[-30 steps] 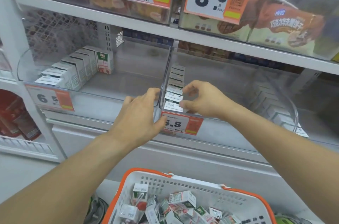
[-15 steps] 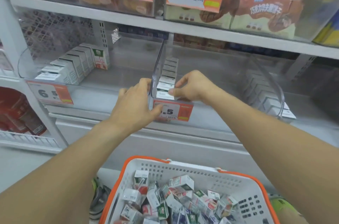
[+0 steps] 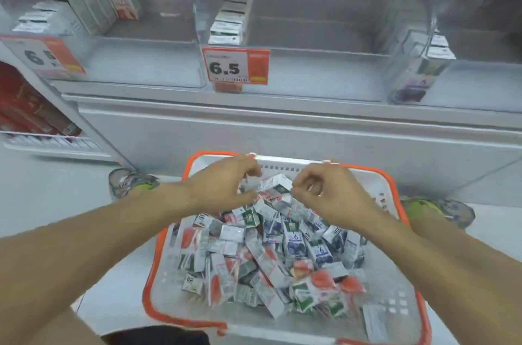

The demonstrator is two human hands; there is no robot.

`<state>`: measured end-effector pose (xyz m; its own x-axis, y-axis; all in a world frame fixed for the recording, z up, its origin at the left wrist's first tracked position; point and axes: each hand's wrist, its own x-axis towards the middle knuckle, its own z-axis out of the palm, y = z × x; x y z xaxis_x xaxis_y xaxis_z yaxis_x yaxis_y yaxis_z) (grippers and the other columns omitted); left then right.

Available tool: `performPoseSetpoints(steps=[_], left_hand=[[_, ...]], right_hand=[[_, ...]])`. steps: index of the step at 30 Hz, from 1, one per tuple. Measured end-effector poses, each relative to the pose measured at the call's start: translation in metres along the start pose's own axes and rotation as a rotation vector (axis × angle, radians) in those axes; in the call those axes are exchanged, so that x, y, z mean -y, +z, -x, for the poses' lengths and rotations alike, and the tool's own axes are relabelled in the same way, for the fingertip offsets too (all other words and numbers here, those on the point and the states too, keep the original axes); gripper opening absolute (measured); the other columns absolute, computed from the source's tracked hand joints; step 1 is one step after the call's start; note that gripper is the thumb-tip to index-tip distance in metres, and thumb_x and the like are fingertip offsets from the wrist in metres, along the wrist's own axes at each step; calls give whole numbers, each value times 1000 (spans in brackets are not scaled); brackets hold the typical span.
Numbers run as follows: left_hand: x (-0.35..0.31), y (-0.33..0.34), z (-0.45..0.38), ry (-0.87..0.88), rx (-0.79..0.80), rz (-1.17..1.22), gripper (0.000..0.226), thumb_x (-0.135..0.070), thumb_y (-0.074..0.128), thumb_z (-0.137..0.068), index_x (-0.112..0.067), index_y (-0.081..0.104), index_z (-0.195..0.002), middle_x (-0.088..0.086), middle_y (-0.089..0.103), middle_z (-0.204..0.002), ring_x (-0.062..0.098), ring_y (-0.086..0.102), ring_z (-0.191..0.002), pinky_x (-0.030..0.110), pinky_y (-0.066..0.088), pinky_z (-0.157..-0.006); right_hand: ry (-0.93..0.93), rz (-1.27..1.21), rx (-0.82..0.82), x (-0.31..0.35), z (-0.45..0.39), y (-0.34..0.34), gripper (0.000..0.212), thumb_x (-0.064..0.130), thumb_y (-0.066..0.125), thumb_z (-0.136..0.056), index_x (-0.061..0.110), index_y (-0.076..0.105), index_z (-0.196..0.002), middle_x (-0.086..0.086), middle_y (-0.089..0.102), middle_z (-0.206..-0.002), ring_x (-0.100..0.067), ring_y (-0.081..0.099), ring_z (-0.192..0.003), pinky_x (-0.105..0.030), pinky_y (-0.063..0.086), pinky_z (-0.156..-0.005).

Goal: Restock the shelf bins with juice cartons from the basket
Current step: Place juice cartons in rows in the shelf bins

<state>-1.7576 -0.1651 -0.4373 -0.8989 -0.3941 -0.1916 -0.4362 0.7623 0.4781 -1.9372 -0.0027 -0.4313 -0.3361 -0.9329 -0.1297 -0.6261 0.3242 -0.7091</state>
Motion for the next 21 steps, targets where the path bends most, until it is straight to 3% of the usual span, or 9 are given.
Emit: performPoseSetpoints(steps=[2, 4, 6, 9, 11, 13, 15, 18, 21], left_hand=[[11, 42, 3, -99, 225, -25, 44, -35, 65, -92, -15, 53, -129, 3, 55, -130, 19, 53, -116, 25, 39, -93], [19, 79, 7, -255, 344, -4, 58, -42, 64, -91, -14, 45, -138, 8, 49, -138, 24, 49, -122, 30, 40, -98], [27, 108, 12, -366, 300, -7, 66, -47, 64, -90, -14, 40, -141, 10, 43, -141, 28, 46, -126, 36, 41, -102], [38, 142, 19, -519, 201, 34, 67, -52, 67, -86, -18, 42, -139, 12, 29, -151, 29, 47, -129, 40, 46, -100], [41, 157, 22, -565, 165, -5, 64, -55, 65, -83, -22, 44, -133, 11, 30, -148, 28, 56, -116, 39, 51, -93], [40, 166, 22, -582, 87, 23, 53, -50, 65, -86, -23, 47, -128, 10, 35, -143, 26, 59, -105, 36, 51, -88], [39, 166, 22, -596, -2, 113, 48, -37, 69, -86, -22, 50, -127, 9, 39, -145, 24, 60, -106, 32, 48, -85], [44, 158, 24, -576, -97, 258, 65, -24, 81, -76, -19, 47, -131, 5, 48, -137, 18, 53, -110, 26, 42, -87], [45, 137, 25, -528, -129, 400, 83, -23, 88, -68, -24, 41, -137, -1, 47, -125, 13, 46, -112, 22, 38, -86]], right_hand=[[104, 22, 143, -48, 14, 36, 7, 26, 71, -88, 20, 71, -84, 6, 71, -76, -2, 63, -68, -30, 56, -72], [176, 42, 274, -83, 22, 66, 10, 24, 66, -90, 17, 69, -82, 2, 69, -74, -10, 64, -69, -39, 57, -75], [188, 22, 360, -99, 25, 86, 15, 27, 64, -92, 21, 64, -78, 6, 64, -69, -10, 62, -65, -39, 57, -70], [224, 49, 435, -101, 26, 107, 28, 42, 61, -95, 16, 64, -85, 11, 61, -70, 0, 57, -62, -19, 48, -60], [251, 116, 474, -99, 28, 123, 50, 57, 52, -95, 13, 59, -74, 1, 59, -63, -11, 54, -55, -30, 50, -63], [272, 191, 494, -98, 27, 136, 58, 64, 48, -93, 13, 51, -66, -3, 49, -57, -18, 50, -52, -36, 50, -64], [287, 250, 531, -96, 24, 142, 55, 66, 54, -88, 12, 56, -82, -3, 56, -70, -21, 55, -65, -39, 51, -70], [302, 286, 610, -96, 22, 148, 58, 66, 66, -79, 16, 53, -103, 0, 57, -88, -22, 59, -83, -38, 52, -77], [395, 147, 576, -96, 24, 152, 55, 55, 77, -76, 18, 51, -108, 4, 55, -89, -20, 58, -86, -31, 47, -68]])
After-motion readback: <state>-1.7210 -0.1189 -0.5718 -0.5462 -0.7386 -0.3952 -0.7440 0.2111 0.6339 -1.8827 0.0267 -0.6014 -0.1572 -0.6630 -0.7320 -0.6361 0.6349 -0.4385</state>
